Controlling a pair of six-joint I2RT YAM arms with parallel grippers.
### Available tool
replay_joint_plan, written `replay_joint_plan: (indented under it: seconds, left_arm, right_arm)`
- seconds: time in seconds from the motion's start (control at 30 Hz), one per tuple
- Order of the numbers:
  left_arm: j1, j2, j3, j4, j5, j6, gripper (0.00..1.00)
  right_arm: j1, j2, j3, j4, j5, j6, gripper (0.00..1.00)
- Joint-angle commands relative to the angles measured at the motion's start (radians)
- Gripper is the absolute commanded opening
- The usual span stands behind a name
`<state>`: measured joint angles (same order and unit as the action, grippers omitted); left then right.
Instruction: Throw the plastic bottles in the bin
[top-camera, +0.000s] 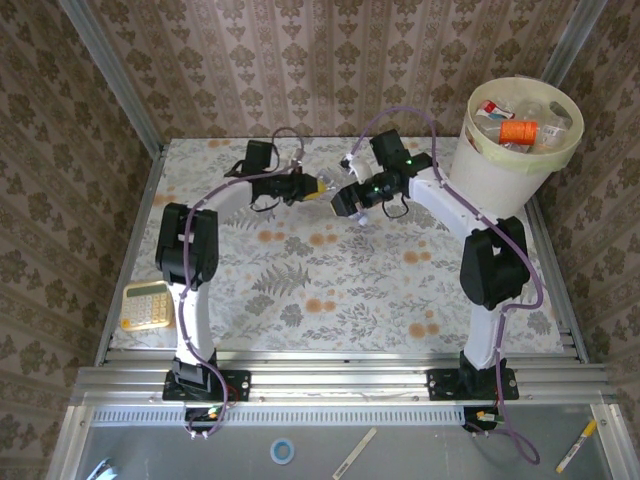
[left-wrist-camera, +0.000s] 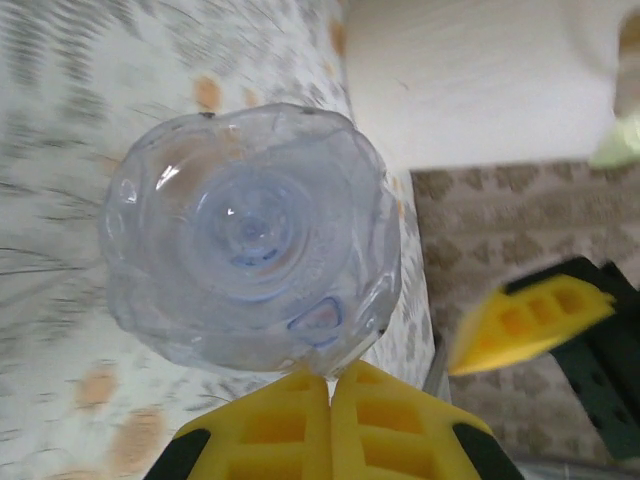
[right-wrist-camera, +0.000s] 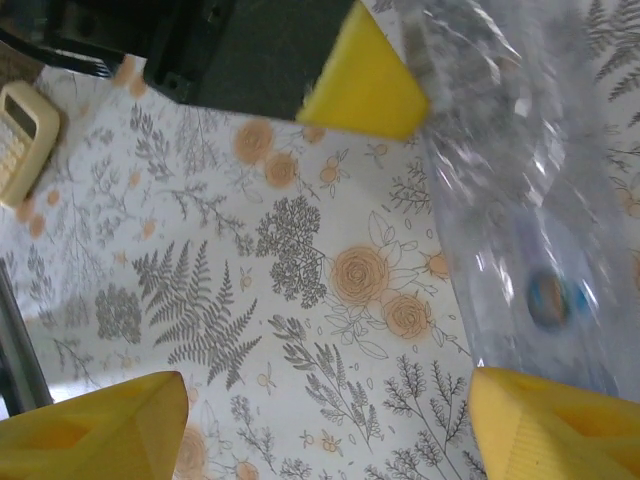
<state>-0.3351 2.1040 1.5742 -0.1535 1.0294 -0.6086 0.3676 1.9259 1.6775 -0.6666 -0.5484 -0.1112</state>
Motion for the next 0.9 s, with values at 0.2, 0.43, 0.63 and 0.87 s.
replay_joint_plan:
  seconds: [0.2, 0.43, 0.63, 0.87]
  left_arm:
    - [-0.027, -0.026, 0.084, -0.289, 0.103, 0.235, 0.00]
    - [-0.037, -0.023, 0.116, -0.371, 0.138, 0.309, 0.00]
    - [-0.054, -0.027, 0.126, -0.391, 0.177, 0.351, 0.00]
    - [-0.073, -0.036, 0.124, -0.362, 0.211, 0.355, 0.00]
  right_arm:
    - [-0.017, -0.008, -0.087, -0.029, 0.159, -0.190, 0.77]
    - [-0.013, -0.004, -0.118, 0.025, 0.223, -0.192, 0.77]
    - [-0.007, 0.014, -0.153, 0.059, 0.140, -0.188, 0.77]
    - [0.005, -0.020, -0.208, 0.118, 0.103, -0.161, 0.72]
